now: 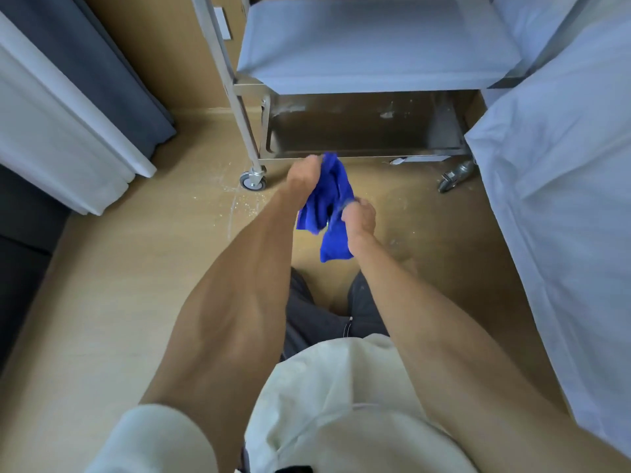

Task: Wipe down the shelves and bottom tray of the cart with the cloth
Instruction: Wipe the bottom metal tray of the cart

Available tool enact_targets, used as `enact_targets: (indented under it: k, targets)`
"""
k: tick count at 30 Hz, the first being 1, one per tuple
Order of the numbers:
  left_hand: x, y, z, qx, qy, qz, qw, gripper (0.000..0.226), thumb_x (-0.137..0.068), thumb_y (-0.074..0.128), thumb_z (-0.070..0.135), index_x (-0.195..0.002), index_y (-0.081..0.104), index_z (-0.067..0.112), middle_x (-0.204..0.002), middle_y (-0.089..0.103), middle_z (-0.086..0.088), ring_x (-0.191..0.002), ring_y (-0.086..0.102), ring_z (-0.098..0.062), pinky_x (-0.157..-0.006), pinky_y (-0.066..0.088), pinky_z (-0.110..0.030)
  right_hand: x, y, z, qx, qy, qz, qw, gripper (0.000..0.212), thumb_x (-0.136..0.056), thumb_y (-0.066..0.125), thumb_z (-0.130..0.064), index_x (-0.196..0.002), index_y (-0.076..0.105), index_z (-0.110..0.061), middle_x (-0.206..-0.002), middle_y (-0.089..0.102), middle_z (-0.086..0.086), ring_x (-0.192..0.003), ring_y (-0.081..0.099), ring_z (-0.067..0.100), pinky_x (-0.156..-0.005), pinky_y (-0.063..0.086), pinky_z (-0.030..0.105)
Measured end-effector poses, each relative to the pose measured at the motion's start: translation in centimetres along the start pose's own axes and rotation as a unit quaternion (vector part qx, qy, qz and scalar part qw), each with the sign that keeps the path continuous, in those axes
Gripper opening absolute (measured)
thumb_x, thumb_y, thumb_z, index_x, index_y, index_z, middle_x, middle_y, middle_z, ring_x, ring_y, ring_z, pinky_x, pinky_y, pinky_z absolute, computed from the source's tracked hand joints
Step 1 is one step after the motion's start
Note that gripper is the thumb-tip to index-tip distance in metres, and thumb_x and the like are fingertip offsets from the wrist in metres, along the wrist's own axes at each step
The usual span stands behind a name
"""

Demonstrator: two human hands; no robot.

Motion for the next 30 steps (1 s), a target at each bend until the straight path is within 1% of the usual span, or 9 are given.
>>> enact_targets:
  k: [3,6,10,13,17,20,23,27,30]
  targets:
    - [2.8,1.0,1.6,-0.020,-0.014,-0.100,0.995,0.029,-0.092,0.048,0.024,-0.067,0.055,0.013,-0.064,0.060,-0.004,-0.057,0.052,-0.020,-0.057,0.041,-0.026,1.7,-1.8,1.7,-0.041,-0.074,-0.191,0.978,0.038,-0.072,0.054,-0.007,-0.109,0.058,-0.014,-0.092,0.066,0.000,-0.082,0.062,0.017,-0.071,0.050,0.029]
    - [3.3,1.5,3.0,0.067,0.017,-0.150,0.986,0.024,-0.085,0.054,0.028,-0.072,0.059,0.008,-0.072,0.064,-0.011,-0.062,0.058,-0.023,-0.061,0.047,-0.028,2.9,-3.3,1.5,-0.050,-0.078,-0.288,0.953,0.032,-0.093,0.063,-0.024,-0.124,0.056,-0.020,-0.120,0.070,-0.001,-0.109,0.068,0.020,-0.082,0.053,0.029]
    - [2.9,1.2,4.0,0.127,0.009,-0.124,0.984,0.042,-0.084,0.064,0.047,-0.094,0.066,0.006,-0.090,0.070,-0.011,-0.081,0.064,-0.029,-0.074,0.055,-0.034,3.0,-3.8,0.0,-0.001,-0.080,-0.235,0.969,0.032,-0.076,0.067,-0.013,-0.107,0.061,-0.007,-0.098,0.070,0.004,-0.092,0.066,0.025,-0.082,0.047,0.037]
    - [2.2,0.9,1.1,0.208,-0.056,-0.086,0.973,0.058,-0.089,0.049,0.062,-0.106,0.068,0.010,-0.090,0.073,-0.008,-0.079,0.068,-0.026,-0.076,0.056,-0.033,3.0,-4.3,-0.6,-0.154,-0.011,-0.233,0.960,0.037,-0.064,0.051,-0.009,-0.100,0.057,-0.006,-0.097,0.057,0.013,-0.092,0.056,0.031,-0.085,0.044,0.041]
    - [3.6,2.0,-3.9,0.250,-0.106,-0.180,0.945,0.027,-0.088,0.051,0.040,-0.088,0.057,0.014,-0.097,0.058,-0.009,-0.080,0.057,-0.023,-0.075,0.045,-0.029,2.8,-4.4,-0.8,-0.210,0.042,-0.170,0.962,0.013,-0.074,0.048,-0.010,-0.080,0.059,-0.008,-0.076,0.066,0.007,-0.080,0.061,0.027,-0.081,0.047,0.036]
    - [3.8,2.4,-6.3,0.347,-0.098,-0.204,0.910,0.054,-0.092,0.049,0.052,-0.110,0.068,0.005,-0.118,0.067,-0.015,-0.103,0.064,-0.031,-0.102,0.045,-0.042,1.9,-3.7,-1.3,-0.234,0.066,-0.165,0.956,0.033,-0.079,0.054,-0.020,-0.106,0.066,-0.006,-0.102,0.073,0.012,-0.096,0.068,0.030,-0.093,0.050,0.041]
    - [2.8,1.7,-5.9,0.332,-0.057,-0.175,0.925,0.038,-0.100,0.045,0.035,-0.105,0.069,0.006,-0.105,0.072,-0.013,-0.100,0.066,-0.029,-0.095,0.050,-0.041,0.4,-3.2,-1.0,-0.177,0.070,-0.087,0.978,0.034,-0.074,0.068,-0.034,-0.099,0.068,-0.011,-0.097,0.075,0.012,-0.091,0.070,0.029,-0.087,0.054,0.040]
    - [0.9,1.6,-5.3,0.265,-0.056,-0.136,0.953,0.028,-0.101,0.051,0.027,-0.106,0.065,0.004,-0.100,0.071,-0.010,-0.092,0.068,-0.023,-0.079,0.055,-0.034,-1.1,-3.5,-0.9,-0.011,-0.041,0.129,0.991,0.032,-0.076,0.071,-0.043,-0.084,0.056,-0.016,-0.076,0.059,-0.004,-0.068,0.058,0.016,-0.062,0.045,0.027]
    - [-0.1,2.0,-4.7,0.280,-0.056,-0.125,0.950,0.036,-0.100,0.053,0.027,-0.121,0.058,-0.002,-0.112,0.068,-0.017,-0.094,0.069,-0.024,-0.075,0.058,-0.033,-0.7,-1.5,-0.9,-0.007,-0.103,0.066,0.992,0.041,-0.078,0.069,-0.053,-0.089,0.055,-0.016,-0.078,0.056,-0.009,-0.063,0.054,0.005,-0.055,0.040,0.015]
Point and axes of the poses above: each hand's wrist, its own x-axis away from the middle knuckle, its own y-axis out of the palm, z = x × y, the point moved 3 cm from there along -x, towards the middle knuckle
